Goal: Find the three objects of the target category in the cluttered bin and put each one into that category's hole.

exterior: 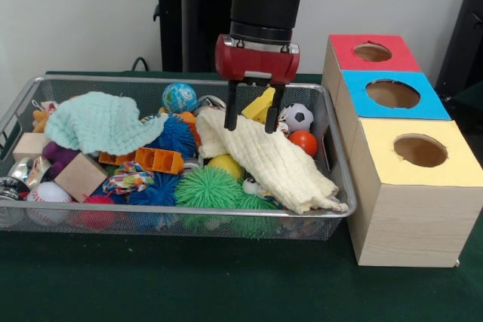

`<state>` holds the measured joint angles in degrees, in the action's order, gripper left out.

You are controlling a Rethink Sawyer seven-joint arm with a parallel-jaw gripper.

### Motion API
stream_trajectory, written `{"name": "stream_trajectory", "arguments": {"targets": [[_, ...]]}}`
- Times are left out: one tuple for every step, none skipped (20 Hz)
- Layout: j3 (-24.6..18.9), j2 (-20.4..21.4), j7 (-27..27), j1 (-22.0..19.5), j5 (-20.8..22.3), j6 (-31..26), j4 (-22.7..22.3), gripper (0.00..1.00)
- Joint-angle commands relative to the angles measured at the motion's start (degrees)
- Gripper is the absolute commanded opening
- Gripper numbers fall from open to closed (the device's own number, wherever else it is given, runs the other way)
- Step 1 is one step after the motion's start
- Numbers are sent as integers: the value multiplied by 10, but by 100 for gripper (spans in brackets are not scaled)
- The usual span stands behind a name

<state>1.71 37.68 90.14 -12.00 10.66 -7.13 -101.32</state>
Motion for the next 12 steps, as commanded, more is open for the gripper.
{"name": "stream_trajectory", "arguments": {"targets": [[-2, -41, 121, 7, -2, 51, -39, 100], [2, -43, 123, 9, -3, 57, -41, 100], [5, -45, 124, 12, -4, 61, -44, 100], [8, -47, 125, 15, -6, 64, -45, 100], [10, -49, 126, 17, -8, 66, -45, 100], [12, -52, 127, 21, -10, 70, -44, 100], [16, -57, 128, 25, -12, 76, -43, 100], [22, -63, 131, 30, -14, 86, -42, 100], [24, -71, 135, 33, -16, 97, -42, 100], [28, -79, 136, 36, -17, 108, -40, 100], [32, -91, 137, 41, -16, 123, -40, 100], [35, -99, 136, 43, -16, 134, -39, 100]]}}
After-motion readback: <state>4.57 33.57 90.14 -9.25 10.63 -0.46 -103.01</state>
